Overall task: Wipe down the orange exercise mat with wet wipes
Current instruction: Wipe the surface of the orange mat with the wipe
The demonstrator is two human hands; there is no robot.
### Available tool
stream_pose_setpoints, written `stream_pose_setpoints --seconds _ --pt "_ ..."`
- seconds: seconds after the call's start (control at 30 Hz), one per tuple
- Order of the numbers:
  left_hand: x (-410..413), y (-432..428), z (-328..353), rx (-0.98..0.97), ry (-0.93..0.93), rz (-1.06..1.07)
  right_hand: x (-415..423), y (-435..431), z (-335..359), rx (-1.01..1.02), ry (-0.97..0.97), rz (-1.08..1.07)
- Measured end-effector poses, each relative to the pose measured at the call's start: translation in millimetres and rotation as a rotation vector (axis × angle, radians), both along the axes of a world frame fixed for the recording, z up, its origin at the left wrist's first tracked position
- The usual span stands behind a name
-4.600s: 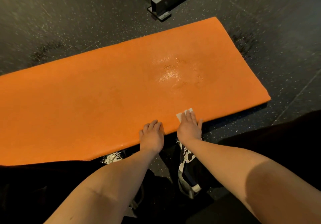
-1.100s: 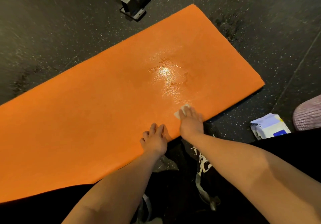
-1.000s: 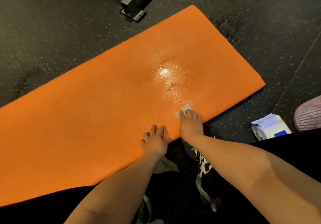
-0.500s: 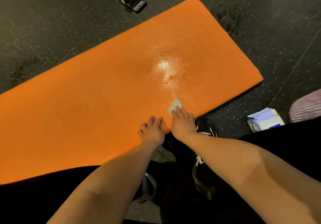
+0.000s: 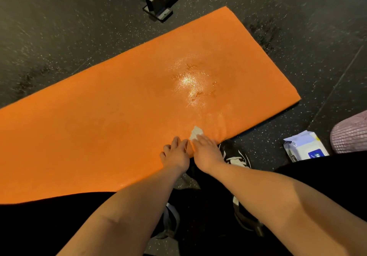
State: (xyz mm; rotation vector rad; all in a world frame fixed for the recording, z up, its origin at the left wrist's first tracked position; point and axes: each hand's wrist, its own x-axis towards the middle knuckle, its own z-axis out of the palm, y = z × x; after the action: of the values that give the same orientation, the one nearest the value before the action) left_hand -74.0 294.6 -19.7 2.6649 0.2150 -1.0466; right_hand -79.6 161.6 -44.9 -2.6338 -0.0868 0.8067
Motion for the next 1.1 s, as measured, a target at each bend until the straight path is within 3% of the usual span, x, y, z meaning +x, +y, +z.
stream_pose_setpoints --seconds 0.13,0.27,0.37,0.5,0.6,0.77,0.83,0.97,1.03,1.1 --pt "3.0 2.9 2.0 -0.014 -0.012 -0.016 3.3 -5.6 1.2 -0.023 -0.018 0.078" --pt "7.6 10.0 -3.5 -0.052 -0.064 -0.031 29.9 -40.6 -2.3 -0.200 0.040 -0.212" --pt "10.8 7.2 -9.9 -0.058 -0.097 0.016 40.4 -29.6 -2.7 -0.129 0.069 -0.274" --pt "22.1 -0.9 -13.6 -0.061 -0.184 0.091 49.9 4.1 -4.1 0.014 0.028 -0.022" --pt "34.0 6.1 -19.3 -0.071 -0.239 0.064 65.2 -6.4 -11.6 -0.010 -0.003 0.064" --pt "51.4 5.8 -27.9 -0.050 -0.085 0.051 87.8 -31.0 -18.2 -0.143 -0.003 -0.306" --pt "50.7 -2.9 -28.8 -0.028 -0.076 0.074 82.9 -18.8 -20.7 -0.070 -0.008 -0.226" --pt "39.2 -3.3 -36.4 -0.010 -0.112 0.008 64.8 -7.1 -22.7 0.046 -0.019 0.163" --pt "34.5 2.0 -38.9 0.011 -0.131 -0.062 62.6 -23.4 -24.6 0.001 -0.069 0.170" --pt "32.7 3.6 -37.8 0.028 -0.159 -0.100 59.9 -47.2 -25.6 -0.115 -0.108 0.031"
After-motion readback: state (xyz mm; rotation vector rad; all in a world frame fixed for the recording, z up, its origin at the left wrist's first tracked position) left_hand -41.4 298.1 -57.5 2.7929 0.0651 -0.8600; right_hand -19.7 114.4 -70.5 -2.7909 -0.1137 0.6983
